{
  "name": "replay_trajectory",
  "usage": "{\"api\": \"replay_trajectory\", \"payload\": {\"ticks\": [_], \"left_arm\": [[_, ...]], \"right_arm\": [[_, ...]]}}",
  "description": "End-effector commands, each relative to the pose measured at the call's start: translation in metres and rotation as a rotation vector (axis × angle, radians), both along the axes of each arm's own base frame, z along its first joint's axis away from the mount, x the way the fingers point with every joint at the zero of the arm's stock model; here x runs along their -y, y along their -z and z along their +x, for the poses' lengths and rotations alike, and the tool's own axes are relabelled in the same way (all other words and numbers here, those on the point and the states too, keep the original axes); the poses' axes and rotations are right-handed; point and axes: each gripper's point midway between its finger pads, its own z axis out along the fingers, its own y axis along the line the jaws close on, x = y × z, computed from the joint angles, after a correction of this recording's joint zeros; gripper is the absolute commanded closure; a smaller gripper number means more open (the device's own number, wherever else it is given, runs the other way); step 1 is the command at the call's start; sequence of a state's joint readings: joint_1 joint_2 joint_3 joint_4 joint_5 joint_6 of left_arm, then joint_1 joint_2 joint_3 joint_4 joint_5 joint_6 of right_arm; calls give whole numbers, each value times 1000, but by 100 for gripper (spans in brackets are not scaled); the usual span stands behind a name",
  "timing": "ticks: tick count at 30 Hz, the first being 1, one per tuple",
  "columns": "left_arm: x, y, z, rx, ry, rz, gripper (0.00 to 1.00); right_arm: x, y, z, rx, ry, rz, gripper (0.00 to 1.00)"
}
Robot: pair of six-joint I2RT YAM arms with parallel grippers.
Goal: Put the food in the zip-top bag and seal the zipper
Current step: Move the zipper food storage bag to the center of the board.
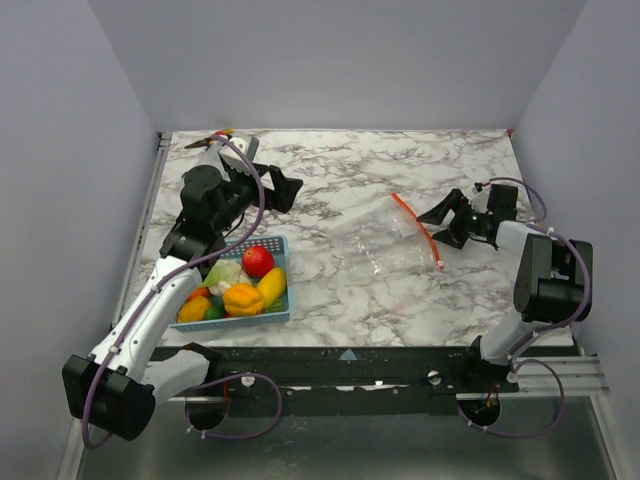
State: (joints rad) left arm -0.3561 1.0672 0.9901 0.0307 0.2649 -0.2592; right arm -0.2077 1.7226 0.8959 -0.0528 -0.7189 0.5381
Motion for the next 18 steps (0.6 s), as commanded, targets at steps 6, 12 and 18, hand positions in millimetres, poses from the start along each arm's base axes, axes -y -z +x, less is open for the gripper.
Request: {"api": "replay_trajectory", "payload": {"ticks": [6,12,18], "left_arm": [[19,-16,-12,-6,99,-55,1],[26,-11,-11,-36,125,-53,2],[39,-2,-11,-87,167,-58,1]], "right_arm": [[-69,-31,-40,107,-133,121,19],[-71,-39,-35,146,-142,110,29],[-58,-30,-27,171,-86,16,34]]}}
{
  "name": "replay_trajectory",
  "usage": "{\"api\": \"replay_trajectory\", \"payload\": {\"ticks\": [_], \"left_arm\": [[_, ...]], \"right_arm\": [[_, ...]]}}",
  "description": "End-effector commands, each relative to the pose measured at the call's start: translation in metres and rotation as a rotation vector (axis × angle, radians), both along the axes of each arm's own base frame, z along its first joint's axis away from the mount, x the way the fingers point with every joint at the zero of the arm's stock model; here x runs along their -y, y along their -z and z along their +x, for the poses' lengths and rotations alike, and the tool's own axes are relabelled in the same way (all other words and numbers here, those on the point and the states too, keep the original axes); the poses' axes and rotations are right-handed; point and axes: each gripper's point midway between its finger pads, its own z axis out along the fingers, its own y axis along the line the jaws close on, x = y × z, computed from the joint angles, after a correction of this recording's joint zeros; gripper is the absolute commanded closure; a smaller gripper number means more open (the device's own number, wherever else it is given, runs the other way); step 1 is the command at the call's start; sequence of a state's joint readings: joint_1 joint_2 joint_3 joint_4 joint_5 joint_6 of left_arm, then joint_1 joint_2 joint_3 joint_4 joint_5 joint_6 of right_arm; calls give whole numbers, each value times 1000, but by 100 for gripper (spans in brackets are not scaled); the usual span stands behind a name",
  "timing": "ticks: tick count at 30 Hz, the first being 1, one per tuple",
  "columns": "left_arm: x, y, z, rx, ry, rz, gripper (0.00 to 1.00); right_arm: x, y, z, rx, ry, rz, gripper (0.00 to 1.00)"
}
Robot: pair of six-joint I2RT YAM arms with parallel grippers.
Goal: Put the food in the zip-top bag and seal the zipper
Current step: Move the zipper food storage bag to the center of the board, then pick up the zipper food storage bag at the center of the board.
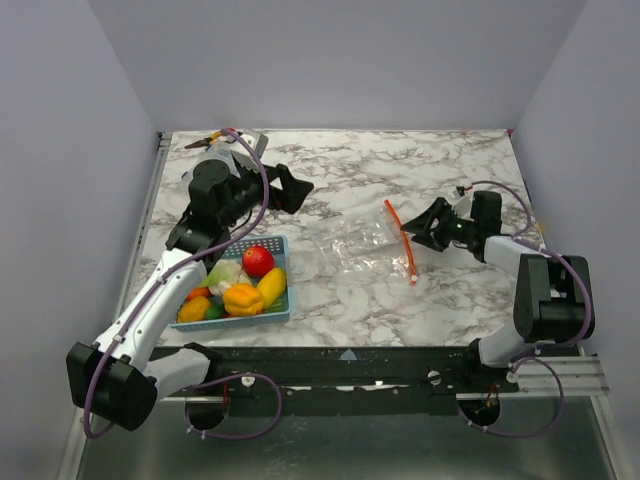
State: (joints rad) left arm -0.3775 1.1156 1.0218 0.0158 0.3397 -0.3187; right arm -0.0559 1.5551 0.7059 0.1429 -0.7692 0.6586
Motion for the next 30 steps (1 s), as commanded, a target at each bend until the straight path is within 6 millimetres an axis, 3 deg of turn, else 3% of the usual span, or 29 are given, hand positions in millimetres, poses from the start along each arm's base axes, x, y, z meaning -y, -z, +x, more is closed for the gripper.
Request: {"api": "replay_trajectory", "payload": {"ticks": [1,6,11,18,30], "left_arm": [[20,-7,-7,-22,89,-22,1],[36,5,-12,-88,140,-3,1],[48,9,-16,-125,197,10,1],[52,13,-17,-144,206,19,1],[56,19,-17,-159,215,39,1]], "right_arm": [[9,-3,10,74,45,-63,36],[3,6,9,64,25,-18,45],[3,17,8,52,17,-15,46],[-1,31,1,31,-1,12,52],[-4,43,-5,17,1,38,52]]}}
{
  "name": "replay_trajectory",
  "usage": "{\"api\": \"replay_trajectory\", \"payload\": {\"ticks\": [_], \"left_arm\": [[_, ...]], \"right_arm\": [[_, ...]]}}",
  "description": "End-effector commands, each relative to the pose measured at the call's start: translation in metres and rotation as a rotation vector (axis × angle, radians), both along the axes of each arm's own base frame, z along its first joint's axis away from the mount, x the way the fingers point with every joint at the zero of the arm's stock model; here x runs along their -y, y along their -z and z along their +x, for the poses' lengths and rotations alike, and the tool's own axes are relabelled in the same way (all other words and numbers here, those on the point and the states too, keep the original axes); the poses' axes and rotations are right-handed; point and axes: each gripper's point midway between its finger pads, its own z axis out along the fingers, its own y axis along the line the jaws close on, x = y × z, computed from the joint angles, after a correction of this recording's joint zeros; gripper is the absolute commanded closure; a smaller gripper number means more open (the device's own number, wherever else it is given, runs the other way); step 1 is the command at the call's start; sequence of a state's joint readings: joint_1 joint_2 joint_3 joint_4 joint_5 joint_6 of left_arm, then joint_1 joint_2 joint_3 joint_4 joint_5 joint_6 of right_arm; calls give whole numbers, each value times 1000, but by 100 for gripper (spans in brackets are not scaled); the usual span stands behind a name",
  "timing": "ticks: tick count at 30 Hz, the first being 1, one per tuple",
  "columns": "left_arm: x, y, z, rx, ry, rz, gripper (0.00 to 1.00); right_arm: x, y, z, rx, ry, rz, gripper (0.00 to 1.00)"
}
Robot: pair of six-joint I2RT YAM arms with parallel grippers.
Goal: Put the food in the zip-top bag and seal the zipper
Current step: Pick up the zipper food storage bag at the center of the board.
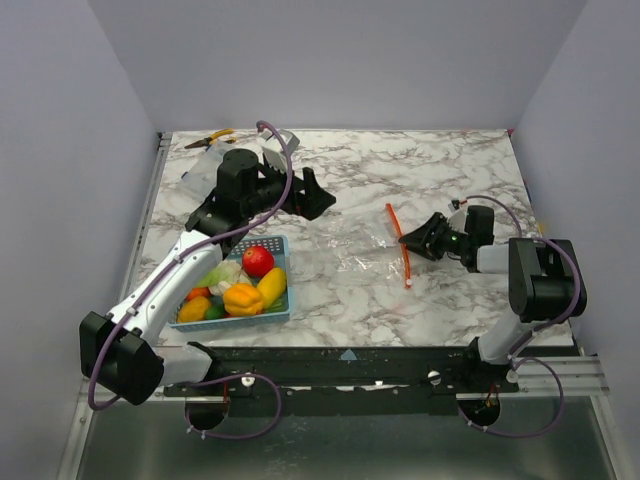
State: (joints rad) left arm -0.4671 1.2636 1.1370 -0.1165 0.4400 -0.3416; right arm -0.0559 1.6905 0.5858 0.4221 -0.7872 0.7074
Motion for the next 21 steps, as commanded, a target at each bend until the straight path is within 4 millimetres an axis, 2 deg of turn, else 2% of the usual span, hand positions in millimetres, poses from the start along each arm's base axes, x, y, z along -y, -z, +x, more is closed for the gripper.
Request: {"api": "replay_trajectory", "payload": {"ticks": [1,6,13,21], "left_arm": [[5,-9,-5,15,30,-1,1],[6,-9,-5,11,34,1,1],[9,-6,-5,-9,47,-5,1],[11,-2,-4,-21,51,-5,1]], "right_arm": [[0,-1,1,28,-8,-3,52],[0,-3,5,30,-10,-2,53],[-15,-11,-1,54,-28,118,69],[-34,-13,-1,57,-58,194,69]]}}
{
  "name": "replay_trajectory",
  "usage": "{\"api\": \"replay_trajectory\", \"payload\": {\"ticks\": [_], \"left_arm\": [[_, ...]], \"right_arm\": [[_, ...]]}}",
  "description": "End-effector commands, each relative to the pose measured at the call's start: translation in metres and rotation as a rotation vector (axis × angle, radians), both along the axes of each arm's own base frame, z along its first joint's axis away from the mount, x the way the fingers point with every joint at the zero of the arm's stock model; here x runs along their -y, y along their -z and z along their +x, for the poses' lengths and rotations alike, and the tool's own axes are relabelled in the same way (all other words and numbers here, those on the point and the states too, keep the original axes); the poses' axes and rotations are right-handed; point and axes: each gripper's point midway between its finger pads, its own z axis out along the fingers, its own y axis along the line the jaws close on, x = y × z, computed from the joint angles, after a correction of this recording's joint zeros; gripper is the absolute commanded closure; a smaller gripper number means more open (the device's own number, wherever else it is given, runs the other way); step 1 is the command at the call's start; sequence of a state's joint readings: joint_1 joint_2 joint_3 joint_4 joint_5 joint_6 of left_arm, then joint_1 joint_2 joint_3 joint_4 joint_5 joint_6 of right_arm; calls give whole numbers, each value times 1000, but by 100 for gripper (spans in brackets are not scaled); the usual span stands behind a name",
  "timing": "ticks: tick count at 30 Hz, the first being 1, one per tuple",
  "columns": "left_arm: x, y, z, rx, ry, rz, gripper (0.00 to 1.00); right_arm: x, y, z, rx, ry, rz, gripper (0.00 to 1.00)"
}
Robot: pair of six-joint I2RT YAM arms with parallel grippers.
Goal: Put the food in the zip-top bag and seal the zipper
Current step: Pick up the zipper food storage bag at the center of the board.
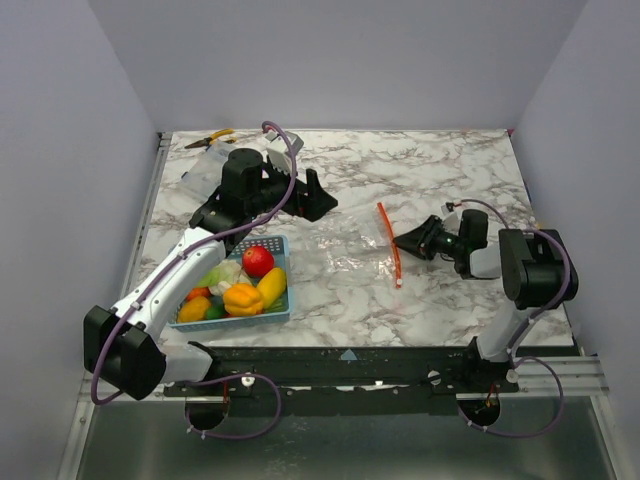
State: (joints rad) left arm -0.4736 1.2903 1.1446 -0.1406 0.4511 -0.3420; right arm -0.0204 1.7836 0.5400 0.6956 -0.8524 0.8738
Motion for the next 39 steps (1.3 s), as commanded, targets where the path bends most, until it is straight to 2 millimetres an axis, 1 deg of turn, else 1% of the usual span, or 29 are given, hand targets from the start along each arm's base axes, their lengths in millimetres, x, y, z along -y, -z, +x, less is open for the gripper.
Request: {"api": "replay_trajectory", "payload": {"ticks": [1,2,4,8,15,18,20,21,23,26,29,31,33,34,35,36,37,38,39], "left_arm": [[6,-14,-3,18,34,-23,1],[6,-13,-3,16,33,-22,1],[6,-14,-3,18,34,-23,1],[7,-15,-4,17,35,-25,1],[6,-18,-6,25,39,-29,1],[6,-19,-7,27,39,-31,1],[6,-20,-7,29,38,-31,1],[6,-21,-7,29,40,-33,1],[6,-22,-8,31,39,-35,1],[6,-22,-9,28,38,-37,2],[6,-22,-10,27,40,-40,1],[6,-24,-11,32,39,-42,1],[5,-25,-11,34,35,-43,2],[5,-27,-11,36,33,-46,1],[4,-28,-12,37,32,-49,2],[4,-30,-14,40,30,-53,1],[3,-32,-15,44,29,-57,1],[2,-35,-16,49,27,-63,1],[2,-37,-17,53,26,-69,1]], "right_arm": [[-13,-10,-1,37,-28,82,69],[-21,-13,-4,41,-48,100,69],[-27,-17,-5,51,-59,128,71],[-39,-14,-5,42,-77,137,70],[-49,-8,-1,32,-80,134,67],[-50,-5,2,27,-74,125,67],[-56,-5,0,21,-86,130,67],[-60,-6,0,25,-94,134,69],[-67,-14,-3,39,-105,153,77],[-70,-39,-4,86,-110,187,91],[-70,-58,-3,117,-140,154,100],[-66,-65,-2,118,-141,73,100],[-55,-69,4,118,-120,-81,100],[-44,-72,13,142,-89,-197,100],[-30,-72,13,118,-60,-304,100],[-19,-79,17,137,-40,-396,100],[-4,-82,15,120,-15,-493,100],[8,-97,17,148,4,-570,100],[19,-104,15,144,23,-634,100]]}}
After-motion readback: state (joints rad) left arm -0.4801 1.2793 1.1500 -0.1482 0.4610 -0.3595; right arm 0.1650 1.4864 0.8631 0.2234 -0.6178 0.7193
